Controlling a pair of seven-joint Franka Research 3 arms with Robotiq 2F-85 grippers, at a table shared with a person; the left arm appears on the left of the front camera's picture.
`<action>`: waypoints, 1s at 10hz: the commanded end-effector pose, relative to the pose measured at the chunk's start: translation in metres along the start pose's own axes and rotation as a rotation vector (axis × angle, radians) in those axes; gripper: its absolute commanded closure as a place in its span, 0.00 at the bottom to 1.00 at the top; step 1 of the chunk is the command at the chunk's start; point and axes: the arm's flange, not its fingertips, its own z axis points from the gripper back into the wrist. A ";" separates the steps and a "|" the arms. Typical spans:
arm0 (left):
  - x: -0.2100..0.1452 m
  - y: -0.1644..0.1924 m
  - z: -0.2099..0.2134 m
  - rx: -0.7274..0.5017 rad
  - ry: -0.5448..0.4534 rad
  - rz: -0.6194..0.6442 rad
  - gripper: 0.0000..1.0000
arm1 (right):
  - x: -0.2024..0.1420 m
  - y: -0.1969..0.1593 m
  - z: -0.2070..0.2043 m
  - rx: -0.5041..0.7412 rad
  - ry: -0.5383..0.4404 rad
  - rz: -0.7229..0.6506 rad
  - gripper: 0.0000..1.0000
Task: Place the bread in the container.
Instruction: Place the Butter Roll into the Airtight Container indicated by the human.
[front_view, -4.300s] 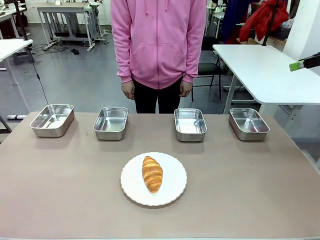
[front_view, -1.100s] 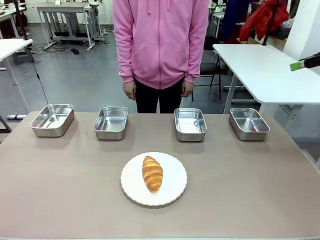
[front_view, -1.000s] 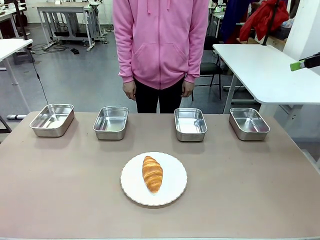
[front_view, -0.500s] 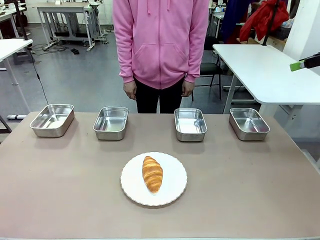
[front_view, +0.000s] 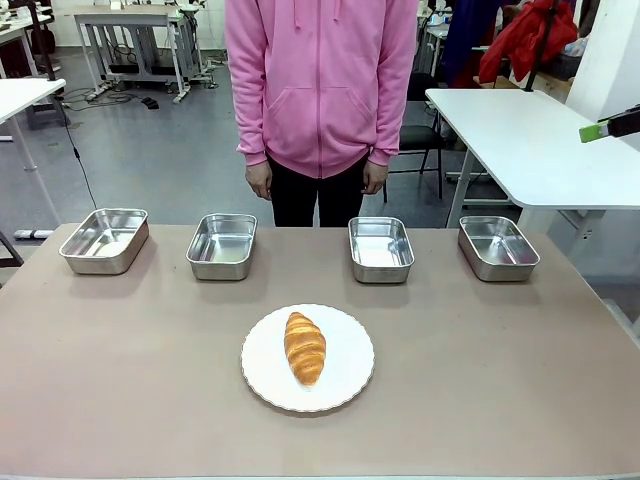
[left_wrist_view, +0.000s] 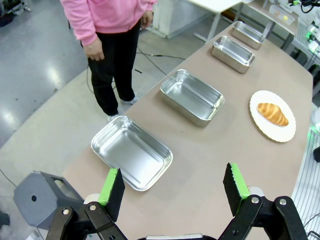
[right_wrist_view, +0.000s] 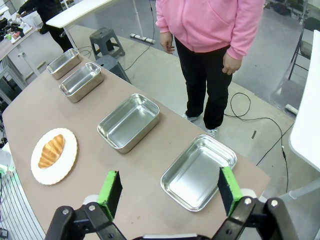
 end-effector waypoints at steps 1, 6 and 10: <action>0.001 -0.001 0.002 -0.002 -0.003 -0.010 0.00 | 0.000 0.002 0.000 0.002 -0.005 0.004 0.00; 0.001 -0.001 0.002 -0.002 -0.003 -0.010 0.00 | 0.000 0.002 0.000 0.002 -0.005 0.004 0.00; 0.001 -0.001 0.002 -0.002 -0.003 -0.010 0.00 | 0.000 0.002 0.000 0.002 -0.005 0.004 0.00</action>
